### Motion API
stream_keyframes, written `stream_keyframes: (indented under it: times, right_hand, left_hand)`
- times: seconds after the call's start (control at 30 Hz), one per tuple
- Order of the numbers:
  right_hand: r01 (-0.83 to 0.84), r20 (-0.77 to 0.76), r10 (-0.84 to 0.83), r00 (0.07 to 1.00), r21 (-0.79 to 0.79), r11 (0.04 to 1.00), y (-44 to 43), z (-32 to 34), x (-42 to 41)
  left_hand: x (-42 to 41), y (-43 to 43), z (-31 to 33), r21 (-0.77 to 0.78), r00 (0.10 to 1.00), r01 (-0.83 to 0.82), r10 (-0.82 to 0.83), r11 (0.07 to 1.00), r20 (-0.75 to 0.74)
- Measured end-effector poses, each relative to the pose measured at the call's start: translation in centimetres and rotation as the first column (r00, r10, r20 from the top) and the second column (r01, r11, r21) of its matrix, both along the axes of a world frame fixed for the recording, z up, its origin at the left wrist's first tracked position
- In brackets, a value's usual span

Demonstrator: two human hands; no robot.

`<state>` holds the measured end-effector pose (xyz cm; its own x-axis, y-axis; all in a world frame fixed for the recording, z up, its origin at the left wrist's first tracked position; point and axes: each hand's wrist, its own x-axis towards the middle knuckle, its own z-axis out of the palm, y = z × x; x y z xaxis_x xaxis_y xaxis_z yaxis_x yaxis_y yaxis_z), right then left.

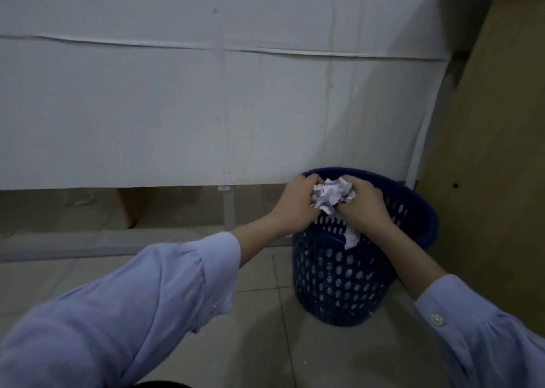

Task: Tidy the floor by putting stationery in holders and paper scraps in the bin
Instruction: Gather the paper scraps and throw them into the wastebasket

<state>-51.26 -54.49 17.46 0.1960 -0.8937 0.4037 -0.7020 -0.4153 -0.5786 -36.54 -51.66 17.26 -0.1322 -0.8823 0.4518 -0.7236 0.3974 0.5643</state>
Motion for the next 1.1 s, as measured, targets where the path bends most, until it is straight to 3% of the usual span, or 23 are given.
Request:
stream_keyframes:
  times: [0.27, 0.37, 0.63, 0.8, 1.1]
  right_hand:
    - [-0.004, 0.064, -0.007, 0.998, 0.170, 0.985, -0.6, -2.3, -4.0]
    - [0.000, 0.140, -0.023, 0.990, 0.163, 0.987, -0.8, -2.8, -4.5]
    - [0.032, 0.056, -0.032, 0.998, 0.015, 0.999, -1.8, -3.9, -4.2]
    - [0.059, 0.101, -0.067, 0.993, 0.077, 0.995, -1.4, -3.9, -4.3]
    - [0.074, 0.020, -0.077, 0.997, 0.107, 0.992, -1.0, -3.4, -4.3]
  left_hand:
    - [-3.6, -2.3, -2.6, 0.040, 0.997, 0.065, -0.066, 0.997, 0.035]
    - [-4.0, -3.4, -3.0, 0.070, 0.997, 0.048, -0.053, 0.996, 0.061]
    - [-3.5, -3.8, -2.7, 0.124, 0.995, 0.020, -0.033, 0.992, 0.098]
    - [-3.4, -3.9, -2.7, 0.154, 0.991, -0.004, -0.017, 0.988, 0.133]
    - [-3.4, -3.4, -2.4, 0.149, 0.987, -0.030, 0.006, 0.988, 0.158]
